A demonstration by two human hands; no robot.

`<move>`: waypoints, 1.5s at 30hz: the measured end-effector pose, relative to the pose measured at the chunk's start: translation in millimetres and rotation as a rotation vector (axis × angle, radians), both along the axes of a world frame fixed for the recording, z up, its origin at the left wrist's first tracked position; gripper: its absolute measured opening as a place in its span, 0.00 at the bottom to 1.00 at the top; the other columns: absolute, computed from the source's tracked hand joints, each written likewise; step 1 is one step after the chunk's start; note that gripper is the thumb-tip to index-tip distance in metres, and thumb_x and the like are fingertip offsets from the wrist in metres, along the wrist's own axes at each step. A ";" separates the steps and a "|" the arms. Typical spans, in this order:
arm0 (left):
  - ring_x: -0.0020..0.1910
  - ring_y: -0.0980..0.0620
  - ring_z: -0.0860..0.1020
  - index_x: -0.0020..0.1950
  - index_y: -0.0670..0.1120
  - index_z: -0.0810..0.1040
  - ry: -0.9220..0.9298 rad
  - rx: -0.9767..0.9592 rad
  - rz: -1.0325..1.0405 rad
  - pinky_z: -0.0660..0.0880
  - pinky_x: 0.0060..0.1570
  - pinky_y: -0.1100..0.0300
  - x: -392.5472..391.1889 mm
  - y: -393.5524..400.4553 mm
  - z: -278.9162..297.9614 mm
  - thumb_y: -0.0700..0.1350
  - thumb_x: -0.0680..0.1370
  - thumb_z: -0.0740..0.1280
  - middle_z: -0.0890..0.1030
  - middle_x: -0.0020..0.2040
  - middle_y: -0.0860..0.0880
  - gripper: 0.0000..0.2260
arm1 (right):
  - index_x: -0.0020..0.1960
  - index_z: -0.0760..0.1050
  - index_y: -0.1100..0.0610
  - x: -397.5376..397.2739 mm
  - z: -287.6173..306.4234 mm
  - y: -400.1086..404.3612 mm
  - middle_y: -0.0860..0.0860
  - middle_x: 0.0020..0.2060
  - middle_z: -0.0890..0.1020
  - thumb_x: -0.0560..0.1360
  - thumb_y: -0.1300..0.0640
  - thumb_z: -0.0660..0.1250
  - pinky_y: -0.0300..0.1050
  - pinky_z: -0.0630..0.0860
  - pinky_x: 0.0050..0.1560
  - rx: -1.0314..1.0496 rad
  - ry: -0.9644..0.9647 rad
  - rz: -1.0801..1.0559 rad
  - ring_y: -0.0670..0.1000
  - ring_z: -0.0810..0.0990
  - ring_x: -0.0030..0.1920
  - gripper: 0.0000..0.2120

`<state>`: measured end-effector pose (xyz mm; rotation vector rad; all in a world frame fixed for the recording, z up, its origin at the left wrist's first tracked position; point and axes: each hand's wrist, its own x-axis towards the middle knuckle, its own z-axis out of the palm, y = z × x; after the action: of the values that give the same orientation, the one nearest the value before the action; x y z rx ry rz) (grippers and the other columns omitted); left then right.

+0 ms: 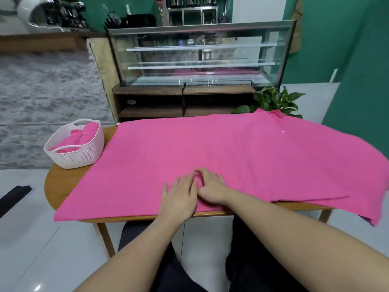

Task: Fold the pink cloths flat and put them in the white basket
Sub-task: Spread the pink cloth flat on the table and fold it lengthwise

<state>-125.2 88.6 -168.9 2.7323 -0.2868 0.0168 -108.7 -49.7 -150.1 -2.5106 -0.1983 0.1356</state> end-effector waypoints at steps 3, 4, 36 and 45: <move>0.80 0.51 0.47 0.80 0.60 0.52 0.017 0.204 -0.049 0.42 0.76 0.41 0.7 -2.7 -3.1 0.63 0.82 0.44 0.50 0.81 0.53 0.26 | 0.74 0.63 0.49 -6.6 -0.8 -34.6 0.49 0.74 0.67 0.79 0.49 0.61 0.53 0.55 0.75 -0.197 -0.197 -0.016 0.54 0.61 0.75 0.24; 0.80 0.51 0.46 0.80 0.60 0.52 0.014 0.224 -0.058 0.42 0.76 0.41 1.6 -5.1 -2.9 0.64 0.82 0.44 0.49 0.82 0.53 0.26 | 0.75 0.61 0.46 -11.3 -1.7 -51.7 0.47 0.76 0.63 0.81 0.46 0.57 0.58 0.51 0.76 -0.305 -0.212 -0.040 0.54 0.57 0.77 0.23; 0.79 0.60 0.47 0.76 0.67 0.57 0.023 0.163 -0.360 0.39 0.76 0.40 -5.9 2.8 0.9 0.82 0.65 0.41 0.52 0.80 0.61 0.43 | 0.78 0.45 0.34 -108.9 -11.0 -239.5 0.41 0.80 0.46 0.78 0.29 0.40 0.72 0.32 0.71 -0.480 -0.028 -0.389 0.51 0.38 0.79 0.29; 0.74 0.64 0.59 0.72 0.65 0.67 -0.034 0.121 -0.458 0.50 0.77 0.46 -9.3 13.3 4.4 0.78 0.70 0.44 0.63 0.73 0.65 0.36 | 0.78 0.56 0.37 -87.6 6.3 -156.4 0.41 0.79 0.56 0.83 0.40 0.52 0.61 0.48 0.77 -0.443 -0.175 0.127 0.48 0.49 0.79 0.24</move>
<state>-134.5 101.9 -164.5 2.7183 -0.9421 -0.0817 -196.3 -206.2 -143.8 -2.9527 -0.4412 0.0087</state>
